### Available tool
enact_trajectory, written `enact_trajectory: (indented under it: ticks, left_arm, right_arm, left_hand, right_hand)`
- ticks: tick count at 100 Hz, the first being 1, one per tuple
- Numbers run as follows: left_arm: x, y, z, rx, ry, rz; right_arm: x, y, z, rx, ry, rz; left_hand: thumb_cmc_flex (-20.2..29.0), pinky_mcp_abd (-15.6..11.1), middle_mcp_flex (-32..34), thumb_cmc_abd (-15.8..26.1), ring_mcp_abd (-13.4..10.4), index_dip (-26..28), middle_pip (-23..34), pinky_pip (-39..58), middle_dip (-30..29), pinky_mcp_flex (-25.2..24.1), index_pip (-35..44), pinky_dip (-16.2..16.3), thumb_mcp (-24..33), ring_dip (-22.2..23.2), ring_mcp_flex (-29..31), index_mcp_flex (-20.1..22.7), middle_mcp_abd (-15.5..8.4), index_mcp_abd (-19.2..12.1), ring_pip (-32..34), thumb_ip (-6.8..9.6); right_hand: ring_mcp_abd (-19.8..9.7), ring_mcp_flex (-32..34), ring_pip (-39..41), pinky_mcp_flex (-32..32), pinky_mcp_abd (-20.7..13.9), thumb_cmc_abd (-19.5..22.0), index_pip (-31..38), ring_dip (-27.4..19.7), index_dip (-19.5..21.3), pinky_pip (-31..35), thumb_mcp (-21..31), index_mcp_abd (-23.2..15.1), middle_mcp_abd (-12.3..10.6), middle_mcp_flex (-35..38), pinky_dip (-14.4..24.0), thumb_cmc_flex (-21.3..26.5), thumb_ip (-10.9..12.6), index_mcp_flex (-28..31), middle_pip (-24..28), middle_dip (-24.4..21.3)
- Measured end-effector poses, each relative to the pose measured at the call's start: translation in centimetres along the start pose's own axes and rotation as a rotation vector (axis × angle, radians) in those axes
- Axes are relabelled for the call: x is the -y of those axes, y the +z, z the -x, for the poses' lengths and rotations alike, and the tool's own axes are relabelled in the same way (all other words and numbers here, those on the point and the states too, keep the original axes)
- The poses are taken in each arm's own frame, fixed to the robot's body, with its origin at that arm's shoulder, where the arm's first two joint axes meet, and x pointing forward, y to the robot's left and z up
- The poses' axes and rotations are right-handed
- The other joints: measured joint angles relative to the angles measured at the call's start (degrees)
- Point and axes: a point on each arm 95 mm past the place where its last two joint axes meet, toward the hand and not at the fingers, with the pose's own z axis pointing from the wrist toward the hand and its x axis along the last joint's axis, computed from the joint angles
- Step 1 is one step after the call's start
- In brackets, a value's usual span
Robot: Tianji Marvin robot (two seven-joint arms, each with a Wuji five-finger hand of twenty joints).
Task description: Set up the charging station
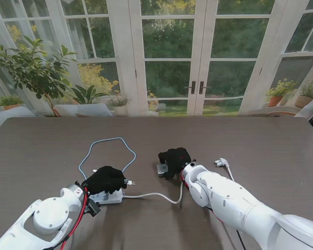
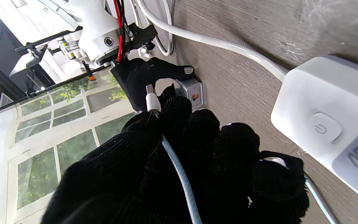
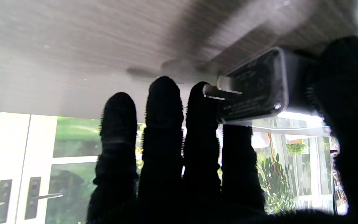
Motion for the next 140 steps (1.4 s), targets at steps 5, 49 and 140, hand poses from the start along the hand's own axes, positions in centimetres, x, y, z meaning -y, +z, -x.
enact_trajectory:
  ticks: [5, 49, 140]
  left_arm:
    - [0.0, 0.0, 0.0, 0.001, -0.002, 0.001]
    - [-0.1, 0.2, -0.1, 0.013, -0.007, 0.018]
    - [0.3, 2.3, -1.4, -0.029, 0.008, -0.042]
  right_arm:
    - [0.0, 0.0, 0.0, -0.005, 0.001, -0.002]
    - [-0.2, -0.8, -0.2, -0.03, 0.117, -0.002]
    - [-4.6, -3.7, -2.5, -0.053, 0.292, 0.141]
  left_hand:
    - [0.0, 0.0, 0.0, 0.0, 0.0, 0.0, 0.0, 0.0, 0.0, 0.0, 0.0, 0.2, 0.0, 0.0, 0.0, 0.0, 0.0, 0.0, 0.0, 0.0]
    - [0.5, 0.2, 0.0, 0.1, 0.1, 0.0, 0.0, 0.0, 0.0, 0.1, -0.4, 0.5, -0.8, 0.0, 0.0, 0.0, 0.1, 0.1, 0.0, 0.03]
    - [0.5, 0.4, 1.2, 0.1, -0.4, 0.5, 2.6, 3.9, 0.5, 5.6, -0.1, 0.5, 0.6, 0.0, 4.4, 0.0, 0.2, 0.7, 3.8, 0.01]
  right_hand:
    - [0.0, 0.9, 0.6, 0.6, -0.6, 0.5, 0.0, 0.0, 0.0, 0.6, 0.0, 0.4, 0.3, 0.2, 0.0, 0.0, 0.0, 0.0, 0.0, 0.3]
    - [-0.1, 7.5, 4.2, 7.4, -2.9, 0.9, 0.0, 0.0, 1.5, 2.2, -0.1, 1.7, 2.4, 5.5, -1.1, 0.7, -0.1, -0.3, -0.5, 2.6]
    - [0.2, 8.2, 4.2, 7.7, -3.1, 1.0, 0.0, 0.0, 1.5, 2.2, -0.1, 2.1, 2.7, 5.7, -0.9, 1.1, -0.1, -0.3, 0.1, 3.5]
